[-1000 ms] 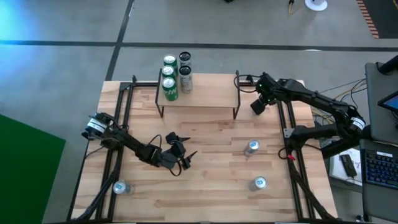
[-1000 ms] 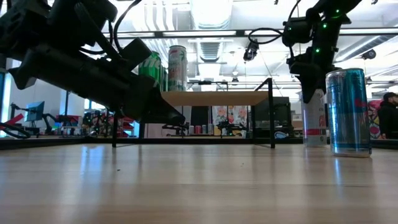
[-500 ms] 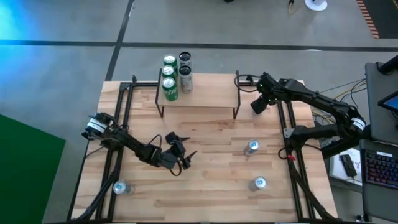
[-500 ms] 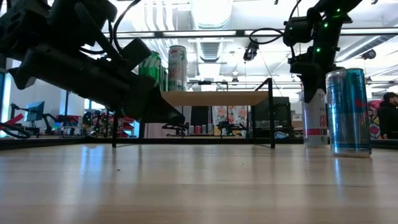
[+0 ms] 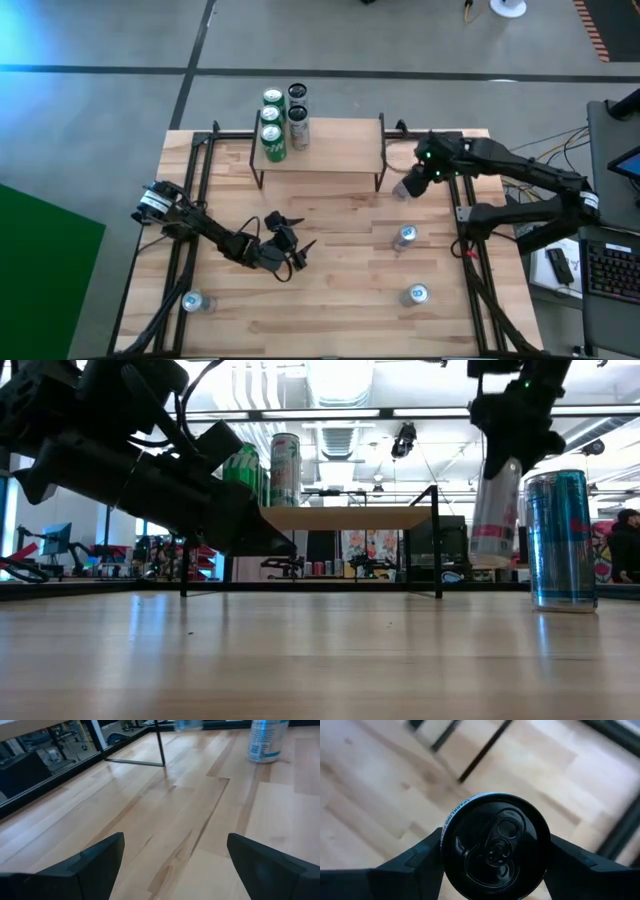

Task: Place canned beverage on shelf
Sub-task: Put the white soda can on the shelf aligned with other white soda cans

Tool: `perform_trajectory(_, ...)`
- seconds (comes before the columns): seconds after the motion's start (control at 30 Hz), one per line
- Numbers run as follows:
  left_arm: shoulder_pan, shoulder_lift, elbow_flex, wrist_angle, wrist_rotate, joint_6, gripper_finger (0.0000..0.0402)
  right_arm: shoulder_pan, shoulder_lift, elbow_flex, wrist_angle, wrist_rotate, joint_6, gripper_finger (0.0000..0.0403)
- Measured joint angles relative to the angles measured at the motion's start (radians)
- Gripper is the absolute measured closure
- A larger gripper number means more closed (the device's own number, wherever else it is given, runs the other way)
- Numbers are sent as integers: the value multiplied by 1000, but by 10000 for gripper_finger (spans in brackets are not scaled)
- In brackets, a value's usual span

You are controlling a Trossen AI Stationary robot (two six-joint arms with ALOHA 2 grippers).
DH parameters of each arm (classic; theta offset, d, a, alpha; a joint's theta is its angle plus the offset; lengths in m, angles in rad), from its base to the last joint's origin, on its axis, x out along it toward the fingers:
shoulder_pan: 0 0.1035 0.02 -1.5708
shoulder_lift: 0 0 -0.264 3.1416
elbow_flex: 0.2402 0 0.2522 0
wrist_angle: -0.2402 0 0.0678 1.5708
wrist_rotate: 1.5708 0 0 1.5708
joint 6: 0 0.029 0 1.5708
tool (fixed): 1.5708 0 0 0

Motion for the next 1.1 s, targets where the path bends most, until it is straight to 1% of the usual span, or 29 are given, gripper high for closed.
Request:
perform_trajectory(0.07,0,0,0,0,-13,0,63,69,0,-1,-2,8,56,146)
perform_trajectory(0.23,0,0,0,0,-15,0,63,269,47,0,0,84,202,146)
perform_trajectory(0.37,0,0,0,0,-15,0,63,416,132,44,32,123,268,145)
perform_trajectory(0.47,0,0,0,0,-16,0,63,484,216,101,31,151,292,145)
perform_trajectory(0.57,0,0,0,1,-15,0,63,514,311,171,33,172,308,145)
perform_trajectory(0.67,0,0,0,1,-10,-10,63,520,413,244,35,183,301,145)
perform_trajectory(0.87,-7,0,0,0,21,-42,63,523,613,410,36,189,227,145)
perform_trajectory(1.0,-16,0,0,0,22,-48,63,523,711,514,41,187,197,145)
perform_trajectory(1.1,-26,0,0,1,22,-48,63,523,754,573,43,187,178,145)
